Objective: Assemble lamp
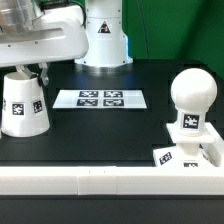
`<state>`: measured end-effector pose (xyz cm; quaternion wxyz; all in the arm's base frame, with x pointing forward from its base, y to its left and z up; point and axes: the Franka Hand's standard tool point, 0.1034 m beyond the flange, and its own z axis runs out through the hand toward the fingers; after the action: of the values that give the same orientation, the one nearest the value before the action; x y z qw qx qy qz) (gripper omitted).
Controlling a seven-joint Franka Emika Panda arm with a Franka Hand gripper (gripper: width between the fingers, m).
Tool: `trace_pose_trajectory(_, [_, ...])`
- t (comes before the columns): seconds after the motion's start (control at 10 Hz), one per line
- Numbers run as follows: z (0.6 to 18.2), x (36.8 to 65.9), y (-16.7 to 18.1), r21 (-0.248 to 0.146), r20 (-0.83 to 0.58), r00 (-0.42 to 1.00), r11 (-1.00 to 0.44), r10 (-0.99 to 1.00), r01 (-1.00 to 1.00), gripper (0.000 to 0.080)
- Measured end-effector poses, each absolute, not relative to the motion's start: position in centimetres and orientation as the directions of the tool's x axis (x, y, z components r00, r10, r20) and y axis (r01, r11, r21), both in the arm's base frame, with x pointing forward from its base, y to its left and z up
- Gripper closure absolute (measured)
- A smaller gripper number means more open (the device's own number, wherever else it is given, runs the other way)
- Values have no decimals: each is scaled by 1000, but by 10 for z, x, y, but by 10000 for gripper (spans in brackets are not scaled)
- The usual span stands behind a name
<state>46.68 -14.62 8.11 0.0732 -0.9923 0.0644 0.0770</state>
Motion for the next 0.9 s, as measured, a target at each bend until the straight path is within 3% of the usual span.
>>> trace_pose_trajectory(0.5, [81,467,-146,-135,-162,980,-981,-116,-139,754])
trace_pose_trajectory(0.7, [85,472,-123,-136,-178,967,-968,-185,-210,754])
trace_pose_trajectory(0.9, [123,499,-70,-173,-214,946,-944,-244,-282,754])
